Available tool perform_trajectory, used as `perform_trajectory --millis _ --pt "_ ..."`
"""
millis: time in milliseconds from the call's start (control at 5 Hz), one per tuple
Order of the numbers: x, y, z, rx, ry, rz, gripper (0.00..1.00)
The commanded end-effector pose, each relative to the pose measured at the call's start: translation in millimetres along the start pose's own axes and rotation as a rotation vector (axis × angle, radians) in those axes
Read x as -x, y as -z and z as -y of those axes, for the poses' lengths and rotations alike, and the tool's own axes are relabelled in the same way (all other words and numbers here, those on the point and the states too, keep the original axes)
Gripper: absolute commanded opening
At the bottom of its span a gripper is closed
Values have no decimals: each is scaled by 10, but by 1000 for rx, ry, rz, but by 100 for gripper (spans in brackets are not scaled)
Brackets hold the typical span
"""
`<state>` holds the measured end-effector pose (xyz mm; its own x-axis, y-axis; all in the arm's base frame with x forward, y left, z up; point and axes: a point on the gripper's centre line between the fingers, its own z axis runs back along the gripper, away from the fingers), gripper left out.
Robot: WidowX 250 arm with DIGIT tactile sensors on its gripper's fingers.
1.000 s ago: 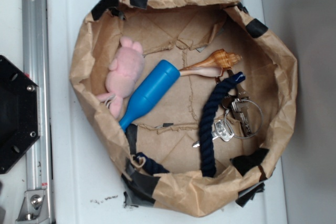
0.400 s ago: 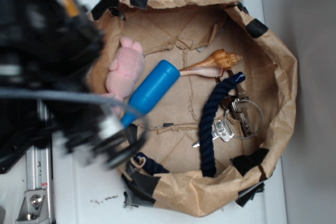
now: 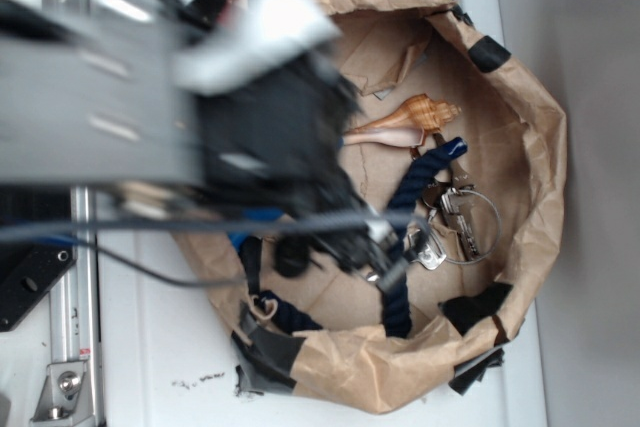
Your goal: Grab the blue rope.
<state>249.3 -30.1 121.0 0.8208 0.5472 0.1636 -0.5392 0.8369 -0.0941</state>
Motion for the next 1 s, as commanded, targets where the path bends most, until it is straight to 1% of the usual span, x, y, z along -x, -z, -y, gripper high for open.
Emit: perform_trajectory --millis 0,200,400,600,800 --pt "-106 -167 61 44 9 51 100" --pt "-106 -167 61 44 9 51 100" --pt "-160 190 188 66 -82 88 100" --pt "-130 520 405 99 -115 58 100" --pt "-40 607 624 118 -100 33 100"
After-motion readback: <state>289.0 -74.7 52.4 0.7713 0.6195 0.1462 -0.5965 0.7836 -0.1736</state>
